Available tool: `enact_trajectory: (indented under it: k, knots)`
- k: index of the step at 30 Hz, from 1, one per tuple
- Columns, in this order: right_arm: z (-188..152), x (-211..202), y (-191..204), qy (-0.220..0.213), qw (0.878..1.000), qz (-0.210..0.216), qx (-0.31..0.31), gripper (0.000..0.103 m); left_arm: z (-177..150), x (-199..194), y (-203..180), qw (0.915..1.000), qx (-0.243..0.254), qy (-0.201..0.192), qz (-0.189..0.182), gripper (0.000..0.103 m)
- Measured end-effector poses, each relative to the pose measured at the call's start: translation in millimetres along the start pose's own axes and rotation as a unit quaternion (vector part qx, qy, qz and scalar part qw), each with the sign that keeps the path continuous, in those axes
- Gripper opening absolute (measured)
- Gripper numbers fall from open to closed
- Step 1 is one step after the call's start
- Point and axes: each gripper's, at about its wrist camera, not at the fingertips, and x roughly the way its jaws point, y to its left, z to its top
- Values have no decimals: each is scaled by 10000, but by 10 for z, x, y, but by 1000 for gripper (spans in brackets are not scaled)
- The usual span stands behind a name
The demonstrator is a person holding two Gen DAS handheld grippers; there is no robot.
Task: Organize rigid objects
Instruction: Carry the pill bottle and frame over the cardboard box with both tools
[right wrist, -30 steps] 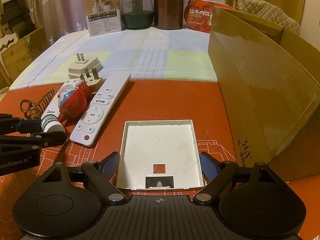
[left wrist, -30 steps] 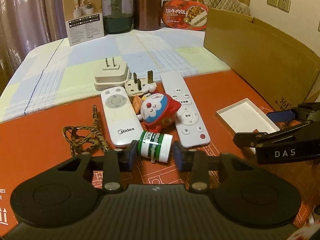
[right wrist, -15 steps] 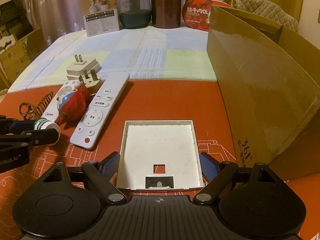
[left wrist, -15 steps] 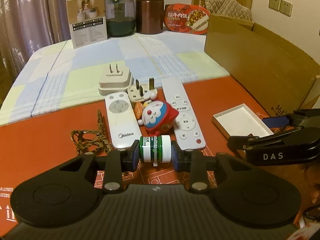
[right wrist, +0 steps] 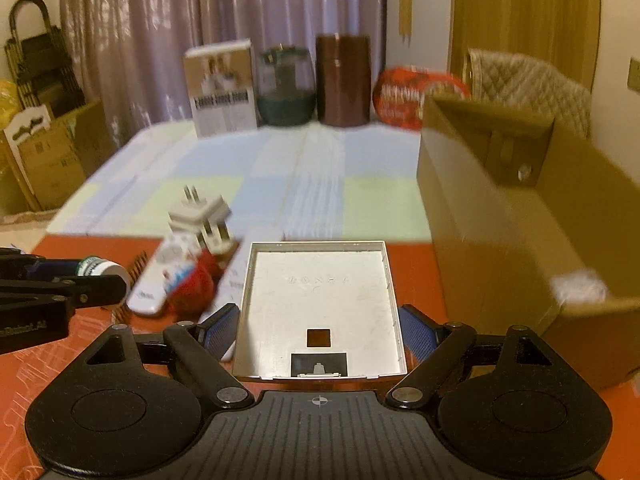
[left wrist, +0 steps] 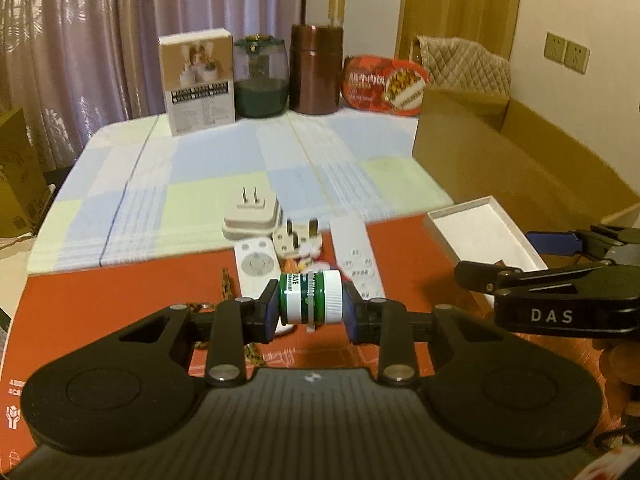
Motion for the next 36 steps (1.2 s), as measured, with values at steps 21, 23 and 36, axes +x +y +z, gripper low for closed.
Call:
enact_trajectory:
  k: [21,23,36]
  knots:
    - [626,-821,-814,-1044,9874,-963,693,82,865,-349,-1163,9902,102,-872,-1084,27]
    - [691,-898,-1033,-1075,9851,-1005,889,82,947,-335,-1332,9877,144,-923,-1258,27]
    - [596,-1002,-2151,-666,9841,-1148,1180,82,1108,250,-2035,9838,693,-553,-1557,27]
